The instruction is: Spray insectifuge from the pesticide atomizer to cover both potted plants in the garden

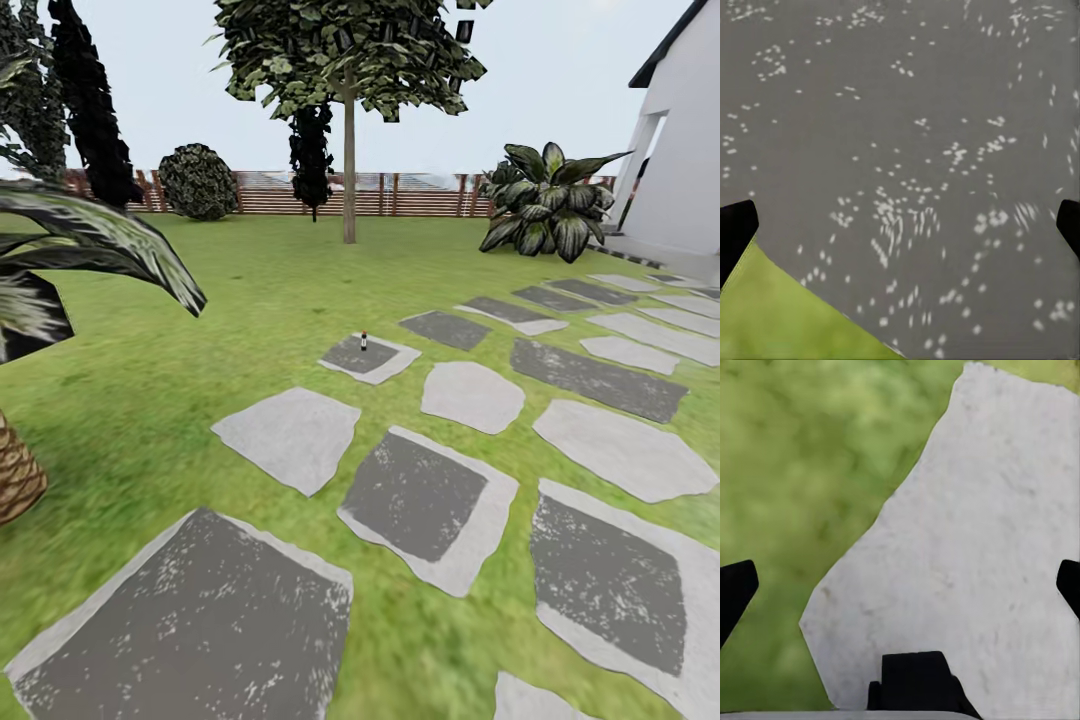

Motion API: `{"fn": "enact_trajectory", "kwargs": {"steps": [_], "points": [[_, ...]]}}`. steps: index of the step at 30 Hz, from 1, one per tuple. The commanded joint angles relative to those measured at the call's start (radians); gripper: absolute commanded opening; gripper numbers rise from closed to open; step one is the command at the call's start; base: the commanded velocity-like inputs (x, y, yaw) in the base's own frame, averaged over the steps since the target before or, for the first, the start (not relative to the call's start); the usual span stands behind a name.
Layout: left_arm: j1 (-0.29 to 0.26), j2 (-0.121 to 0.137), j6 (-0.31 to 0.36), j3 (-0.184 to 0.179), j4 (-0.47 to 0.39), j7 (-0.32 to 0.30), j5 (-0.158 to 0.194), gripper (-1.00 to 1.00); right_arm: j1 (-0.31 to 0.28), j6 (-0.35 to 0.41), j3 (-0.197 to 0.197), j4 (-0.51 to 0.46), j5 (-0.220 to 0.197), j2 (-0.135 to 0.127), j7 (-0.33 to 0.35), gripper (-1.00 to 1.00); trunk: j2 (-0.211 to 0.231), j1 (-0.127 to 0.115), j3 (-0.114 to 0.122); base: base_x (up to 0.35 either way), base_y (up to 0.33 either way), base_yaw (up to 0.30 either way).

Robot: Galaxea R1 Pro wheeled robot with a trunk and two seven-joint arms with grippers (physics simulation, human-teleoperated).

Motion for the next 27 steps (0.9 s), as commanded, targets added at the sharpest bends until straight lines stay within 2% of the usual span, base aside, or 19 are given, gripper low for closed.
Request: {"fn": "enact_trajectory", "kwargs": {"steps": [1, 17, 19, 22, 27], "points": [[-0.001, 0.0, -0.004, 0.004, 0.001, -0.001, 0.001, 1.0, -0.001, -0.003, -0.003, 0.001, 0.001, 0.0, 0.0, 1.0, 0.0, 0.0, -0.001, 0.337, 0.0, 0.0], [-0.001, 0.0, -0.005, 0.004, 0.001, -0.001, 0.001, 1.0, -0.001, -0.005, 0.0, -0.007, 0.003, -0.001, -0.002, 1.0, 0.0, 0.0, -0.001, 0.337, 0.0, 0.0], [-0.001, 0.0, -0.005, 0.004, 0.001, -0.001, 0.0, 1.0, -0.001, -0.007, 0.0, -0.053, 0.003, -0.008, -0.001, 1.0, 0.0, 0.0, -0.001, 0.337, 0.0, 0.0], [-0.001, -0.002, -0.005, 0.003, 0.001, -0.001, -0.003, 1.0, -0.001, -0.008, -0.001, -0.18, 0.004, -0.016, 0.0, 1.0, 0.0, 0.0, -0.001, 0.337, 0.0, 0.0], [-0.001, -0.003, -0.005, -0.002, 0.001, -0.001, -0.006, 1.0, -0.002, -0.008, -0.003, -0.312, 0.003, -0.022, -0.001, 1.0, 0.0, 0.0, -0.001, 0.337, 0.0, 0.0]]}}
